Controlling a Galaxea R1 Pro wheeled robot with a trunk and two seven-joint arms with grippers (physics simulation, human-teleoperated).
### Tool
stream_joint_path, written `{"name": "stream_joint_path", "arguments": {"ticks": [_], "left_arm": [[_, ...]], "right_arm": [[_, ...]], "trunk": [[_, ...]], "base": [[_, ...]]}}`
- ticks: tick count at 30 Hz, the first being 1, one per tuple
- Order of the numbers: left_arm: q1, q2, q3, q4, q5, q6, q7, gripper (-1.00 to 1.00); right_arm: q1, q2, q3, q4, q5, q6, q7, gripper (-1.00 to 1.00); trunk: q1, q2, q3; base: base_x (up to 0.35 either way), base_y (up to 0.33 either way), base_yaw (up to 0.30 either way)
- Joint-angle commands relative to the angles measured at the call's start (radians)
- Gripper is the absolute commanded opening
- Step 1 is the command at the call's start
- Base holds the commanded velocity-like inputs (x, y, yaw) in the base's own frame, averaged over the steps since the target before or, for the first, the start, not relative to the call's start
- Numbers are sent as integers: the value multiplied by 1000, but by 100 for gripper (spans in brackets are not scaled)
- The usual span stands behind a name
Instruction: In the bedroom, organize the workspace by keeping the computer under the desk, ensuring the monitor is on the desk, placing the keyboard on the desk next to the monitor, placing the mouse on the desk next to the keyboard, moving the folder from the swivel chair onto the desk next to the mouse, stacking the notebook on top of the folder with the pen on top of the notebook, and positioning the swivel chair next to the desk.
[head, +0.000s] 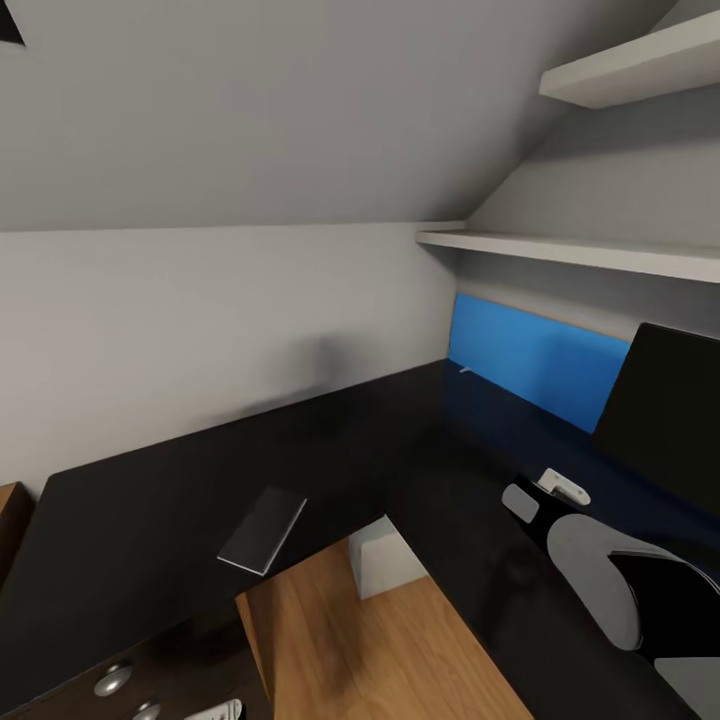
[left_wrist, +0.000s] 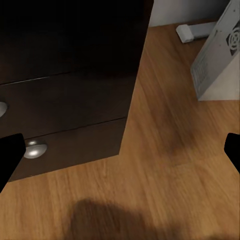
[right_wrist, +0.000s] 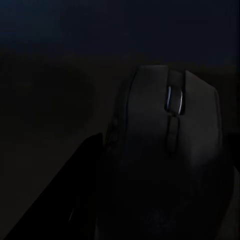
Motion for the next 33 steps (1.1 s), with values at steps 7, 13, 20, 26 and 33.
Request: {"name": "stream_joint_path", "arguments": {"ticks": [7,13,20,26,33], "left_arm": [[0,1,-6,-2,11,-5,6,100],[0,1,-6,-1,12,-5,6,100],[0,2,-5,-1,10,-7,6,100],[0,3,-5,-2,10,-9,6,100],[0,3,-5,-2,10,-9,6,100]], "right_arm": [[-1,-3,-5,0,-4,-7,1,-100],[-1,-3,-5,-1,-4,-7,-1,-100],[-1,-3,-5,-1,-4,-7,-3,-100],[-1,-5,-5,-1,-4,-8,-4,-100],[-1,-5,-5,-1,-4,-9,-6,100]], "trunk": [[27,-50,-23],[50,-92,-42],[54,-99,-44],[54,-99,-43],[54,-99,-43]], "base": [[0,0,0],[0,0,0],[0,0,-56],[0,0,-28],[0,0,0]]}}
